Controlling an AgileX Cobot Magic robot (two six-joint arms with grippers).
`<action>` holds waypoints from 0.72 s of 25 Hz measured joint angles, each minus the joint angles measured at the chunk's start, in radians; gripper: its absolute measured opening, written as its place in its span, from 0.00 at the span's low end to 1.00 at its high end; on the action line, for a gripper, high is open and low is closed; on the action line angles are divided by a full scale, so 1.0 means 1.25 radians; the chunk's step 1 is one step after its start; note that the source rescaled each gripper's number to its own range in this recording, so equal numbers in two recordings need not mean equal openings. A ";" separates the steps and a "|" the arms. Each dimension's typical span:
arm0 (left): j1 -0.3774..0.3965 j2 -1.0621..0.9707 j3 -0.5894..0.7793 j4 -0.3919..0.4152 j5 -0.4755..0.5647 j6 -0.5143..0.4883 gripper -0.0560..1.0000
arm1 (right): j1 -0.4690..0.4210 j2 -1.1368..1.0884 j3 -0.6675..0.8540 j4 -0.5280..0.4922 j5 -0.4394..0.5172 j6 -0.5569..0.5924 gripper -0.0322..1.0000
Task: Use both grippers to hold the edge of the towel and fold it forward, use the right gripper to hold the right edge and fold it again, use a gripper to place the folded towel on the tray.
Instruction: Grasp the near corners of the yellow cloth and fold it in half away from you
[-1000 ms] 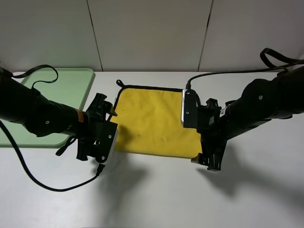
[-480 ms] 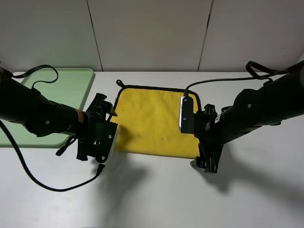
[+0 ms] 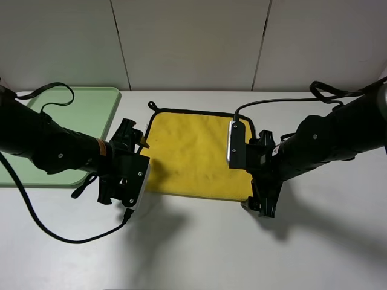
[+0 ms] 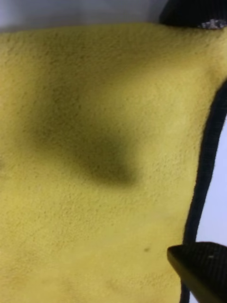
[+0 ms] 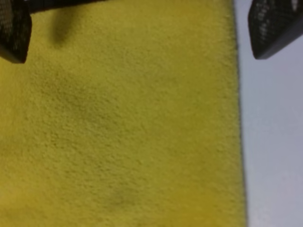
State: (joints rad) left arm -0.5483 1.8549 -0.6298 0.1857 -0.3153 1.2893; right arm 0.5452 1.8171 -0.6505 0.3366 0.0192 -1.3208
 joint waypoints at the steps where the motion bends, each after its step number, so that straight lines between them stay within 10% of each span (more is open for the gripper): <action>1: 0.000 0.000 0.000 0.000 0.000 0.000 0.88 | 0.000 0.002 -0.001 0.000 -0.001 0.000 1.00; 18: 0.000 0.007 0.000 0.000 0.010 0.000 0.70 | 0.001 0.016 -0.004 0.002 -0.015 0.005 1.00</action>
State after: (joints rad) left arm -0.5487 1.8634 -0.6298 0.1857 -0.3025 1.2893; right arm 0.5462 1.8370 -0.6557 0.3395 0.0000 -1.3141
